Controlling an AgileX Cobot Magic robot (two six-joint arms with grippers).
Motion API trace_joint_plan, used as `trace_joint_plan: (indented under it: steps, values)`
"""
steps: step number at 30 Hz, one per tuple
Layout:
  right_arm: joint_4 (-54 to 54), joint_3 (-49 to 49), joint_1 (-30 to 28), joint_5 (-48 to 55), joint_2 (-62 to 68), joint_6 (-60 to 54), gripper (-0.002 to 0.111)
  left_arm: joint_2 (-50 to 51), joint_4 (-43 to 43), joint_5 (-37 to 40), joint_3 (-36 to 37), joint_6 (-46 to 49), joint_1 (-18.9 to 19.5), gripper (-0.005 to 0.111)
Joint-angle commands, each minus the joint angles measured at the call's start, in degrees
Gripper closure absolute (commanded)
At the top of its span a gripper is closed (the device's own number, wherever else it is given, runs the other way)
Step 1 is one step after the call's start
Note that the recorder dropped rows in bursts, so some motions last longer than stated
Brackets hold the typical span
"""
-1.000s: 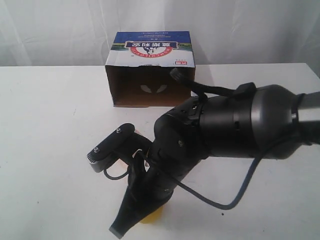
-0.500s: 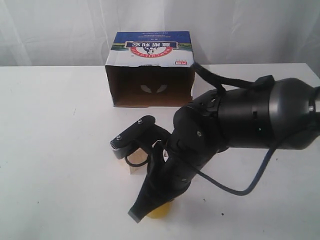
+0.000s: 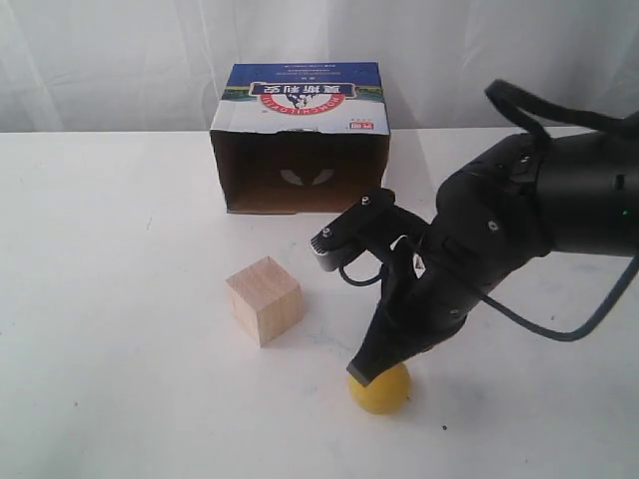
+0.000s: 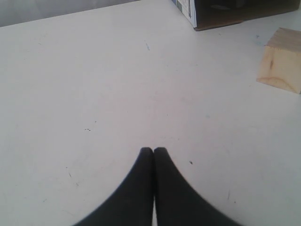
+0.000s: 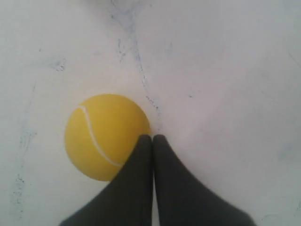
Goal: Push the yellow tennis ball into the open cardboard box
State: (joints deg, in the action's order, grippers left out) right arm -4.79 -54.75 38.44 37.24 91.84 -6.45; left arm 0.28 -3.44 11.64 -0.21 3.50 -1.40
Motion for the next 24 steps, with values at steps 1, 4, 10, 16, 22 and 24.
trace_joint_plan:
  steps: [1,4,10,16,22,24]
  values:
    - [1.33,-0.12,-0.21,3.23,-2.88,0.43,0.108,-0.28,-0.18,-0.16,0.21,-0.52,0.16,0.107]
    - [2.42,-0.12,0.45,6.36,-4.89,0.63,0.108,-0.28,-0.18,-0.16,0.21,-0.52,0.16,0.107]
    - [-4.85,0.45,-0.38,10.09,-6.96,5.25,0.108,-0.28,-0.18,-0.16,0.21,-0.52,0.16,0.107]
    - [-10.73,1.54,-7.28,12.70,-5.65,8.28,0.108,-0.28,-0.18,-0.16,0.21,-0.52,0.16,0.107]
    - [-10.60,4.00,-8.89,8.59,-3.20,8.15,0.108,-0.28,-0.18,-0.16,0.21,-0.52,0.16,0.107]
    - [-10.19,4.90,-9.48,7.54,-0.88,8.15,0.108,-0.28,-0.18,-0.16,0.21,-0.52,0.16,0.107]
